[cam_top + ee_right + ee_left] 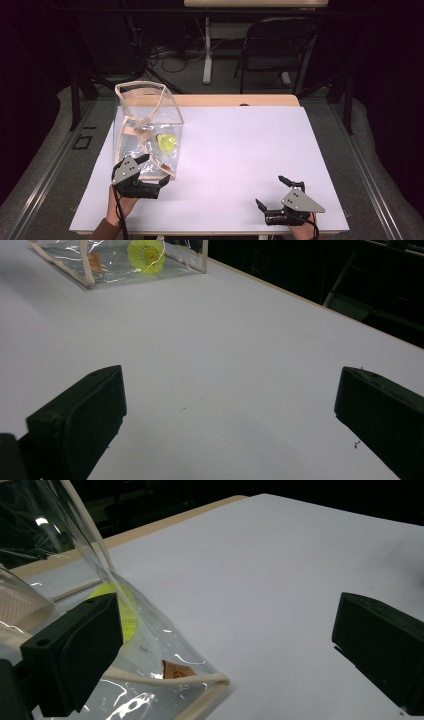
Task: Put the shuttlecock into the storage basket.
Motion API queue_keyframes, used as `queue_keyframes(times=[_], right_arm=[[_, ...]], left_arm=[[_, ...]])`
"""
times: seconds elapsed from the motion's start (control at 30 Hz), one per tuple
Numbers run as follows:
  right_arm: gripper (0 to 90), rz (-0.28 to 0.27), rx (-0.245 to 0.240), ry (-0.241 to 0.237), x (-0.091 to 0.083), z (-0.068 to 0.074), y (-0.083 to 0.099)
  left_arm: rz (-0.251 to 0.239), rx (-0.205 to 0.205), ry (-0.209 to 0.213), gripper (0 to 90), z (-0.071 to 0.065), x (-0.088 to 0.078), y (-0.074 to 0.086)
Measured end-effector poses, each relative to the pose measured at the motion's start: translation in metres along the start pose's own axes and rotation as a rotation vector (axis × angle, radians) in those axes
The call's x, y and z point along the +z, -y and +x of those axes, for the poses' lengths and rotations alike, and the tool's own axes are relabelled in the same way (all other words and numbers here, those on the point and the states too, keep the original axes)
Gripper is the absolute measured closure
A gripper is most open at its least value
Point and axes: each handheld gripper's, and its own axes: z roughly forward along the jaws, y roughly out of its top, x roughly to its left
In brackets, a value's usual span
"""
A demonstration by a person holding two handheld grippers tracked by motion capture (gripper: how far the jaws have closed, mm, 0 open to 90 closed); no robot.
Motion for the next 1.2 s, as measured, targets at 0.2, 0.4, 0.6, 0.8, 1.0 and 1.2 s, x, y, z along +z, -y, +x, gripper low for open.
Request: queue_keyframes(times=[0.2, 0.4, 0.6, 0.8, 1.0, 1.2], right_arm=[[0.0, 0.001, -0.001, 0.0, 0.0, 0.0, 0.0], [0.0, 0.002, -0.001, -0.001, 0.0, 0.0, 0.0], [0.0, 0.001, 0.0, -0.002, 0.0, 0.0, 0.0], [0.0, 0.001, 0.0, -0.004, 0.0, 0.0, 0.0], [0.0, 0.001, -0.001, -0.007, 0.0, 0.0, 0.0], [0.0, 0.0, 0.0, -0.009, 0.0, 0.0, 0.0]], left_arm=[[0.002, -0.005, 0.017, 0.0, 0.0, 0.001, 0.01], [-0.012, 0.008, 0.023, 0.0, -0.003, 0.001, 0.017], [-0.007, 0.013, 0.037, 0.0, -0.007, 0.005, 0.025], [-0.027, 0.0, 0.028, 0.0, -0.008, 0.002, 0.033], [-0.018, 0.0, 0.024, 0.0, -0.009, 0.003, 0.043], [-0.001, -0.005, 0.035, 0.0, -0.01, 0.006, 0.047]])
